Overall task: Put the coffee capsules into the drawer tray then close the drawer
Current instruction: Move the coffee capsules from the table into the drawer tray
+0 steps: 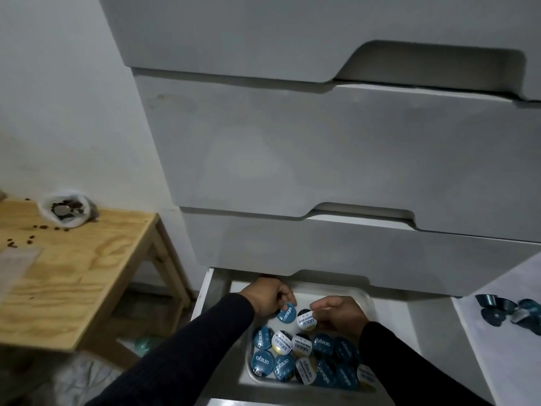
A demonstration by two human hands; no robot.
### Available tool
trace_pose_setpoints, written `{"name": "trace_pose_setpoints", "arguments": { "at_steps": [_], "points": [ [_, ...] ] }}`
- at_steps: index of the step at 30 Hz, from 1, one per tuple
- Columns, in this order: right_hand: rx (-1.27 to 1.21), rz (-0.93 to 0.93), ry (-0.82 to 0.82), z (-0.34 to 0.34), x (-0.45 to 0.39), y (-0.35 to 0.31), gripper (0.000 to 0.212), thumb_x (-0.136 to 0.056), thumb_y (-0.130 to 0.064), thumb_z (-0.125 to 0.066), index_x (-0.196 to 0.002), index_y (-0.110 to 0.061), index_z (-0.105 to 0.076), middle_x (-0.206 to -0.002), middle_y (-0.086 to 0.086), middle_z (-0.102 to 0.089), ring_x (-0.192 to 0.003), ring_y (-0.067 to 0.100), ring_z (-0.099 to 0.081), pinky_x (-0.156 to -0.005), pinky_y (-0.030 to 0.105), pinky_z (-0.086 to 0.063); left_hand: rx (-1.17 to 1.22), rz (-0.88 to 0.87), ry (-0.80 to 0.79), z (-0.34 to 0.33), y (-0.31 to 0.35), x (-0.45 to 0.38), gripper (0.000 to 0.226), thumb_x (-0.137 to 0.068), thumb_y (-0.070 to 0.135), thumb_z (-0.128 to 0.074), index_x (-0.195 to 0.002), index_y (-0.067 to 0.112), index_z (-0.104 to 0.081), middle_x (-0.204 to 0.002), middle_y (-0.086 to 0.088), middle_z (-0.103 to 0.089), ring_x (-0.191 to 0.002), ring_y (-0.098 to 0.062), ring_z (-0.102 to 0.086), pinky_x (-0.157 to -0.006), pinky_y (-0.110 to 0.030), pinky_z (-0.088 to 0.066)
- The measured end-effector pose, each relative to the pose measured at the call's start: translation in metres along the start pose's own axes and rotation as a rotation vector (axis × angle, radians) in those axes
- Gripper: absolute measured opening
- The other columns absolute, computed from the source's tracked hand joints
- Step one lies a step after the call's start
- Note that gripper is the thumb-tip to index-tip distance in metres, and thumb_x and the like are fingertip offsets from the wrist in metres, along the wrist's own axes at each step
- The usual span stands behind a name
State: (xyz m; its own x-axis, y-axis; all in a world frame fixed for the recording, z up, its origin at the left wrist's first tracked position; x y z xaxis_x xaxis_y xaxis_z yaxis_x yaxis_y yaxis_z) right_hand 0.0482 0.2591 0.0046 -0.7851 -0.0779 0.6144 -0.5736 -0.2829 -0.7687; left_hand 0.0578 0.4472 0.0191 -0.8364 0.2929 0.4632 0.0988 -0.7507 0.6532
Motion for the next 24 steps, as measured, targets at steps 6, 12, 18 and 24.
{"name": "trace_pose_setpoints", "arguments": {
  "at_steps": [6, 12, 18, 24],
  "points": [
    [-0.023, 0.002, -0.025, -0.012, -0.002, -0.001, 0.013, -0.074, 0.008, -0.067, -0.072, -0.005, -0.07, -0.076, 0.02, -0.071, -0.067, 0.028, -0.067, -0.07, 0.036, -0.059, -0.11, -0.031, -0.004, 0.009, -0.004, 0.007, 0.022, -0.089, 0.005, -0.053, -0.099, 0.014, -0.07, -0.101, -0.003, -0.072, -0.082, -0.006, -0.059, -0.081, -0.019, -0.046],
    [0.005, 0.023, -0.07, -0.025, -0.001, -0.007, 0.012, -0.075, 0.007, -0.065, -0.073, -0.004, -0.07, -0.064, 0.015, -0.066, -0.054, 0.02, -0.06, -0.057, 0.027, -0.055, -0.188, -0.038, 0.037, 0.019, -0.006, 0.018, 0.025, -0.089, 0.002, -0.052, -0.103, 0.012, -0.069, -0.099, -0.006, -0.072, -0.085, -0.016, -0.066, -0.086, -0.026, -0.052],
    [0.017, 0.021, -0.109, -0.029, -0.003, -0.01, 0.01, -0.075, 0.005, -0.066, -0.075, -0.003, -0.071, -0.064, 0.014, -0.066, -0.055, 0.019, -0.061, -0.058, 0.025, -0.055, -0.217, -0.064, 0.063, 0.019, -0.011, 0.028, 0.024, -0.085, -0.001, -0.055, -0.096, 0.011, -0.072, -0.096, -0.005, -0.074, -0.083, -0.015, -0.069, -0.084, -0.027, -0.056],
    [0.019, 0.012, -0.133, -0.032, -0.002, -0.012, 0.009, -0.076, 0.008, -0.065, -0.077, 0.0, -0.069, -0.064, 0.015, -0.066, -0.053, 0.017, -0.062, -0.055, 0.022, -0.056, -0.241, -0.071, 0.074, 0.019, -0.01, 0.03, 0.022, -0.086, 0.002, -0.055, -0.096, 0.011, -0.072, -0.096, -0.006, -0.073, -0.083, -0.014, -0.069, -0.081, -0.022, -0.054]
  ]
}}
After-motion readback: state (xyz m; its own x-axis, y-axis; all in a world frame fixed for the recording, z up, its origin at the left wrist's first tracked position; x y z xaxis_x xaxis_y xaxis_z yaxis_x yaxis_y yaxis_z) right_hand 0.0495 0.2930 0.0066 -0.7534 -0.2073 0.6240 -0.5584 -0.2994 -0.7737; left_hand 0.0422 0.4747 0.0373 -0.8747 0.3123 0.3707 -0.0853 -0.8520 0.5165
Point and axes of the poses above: each hand's wrist, its own x-axis away from the middle knuckle, its own z-axis out of the back of the hand, y = z × x, the point moved 1 cm from there along -x, towards the middle knuckle
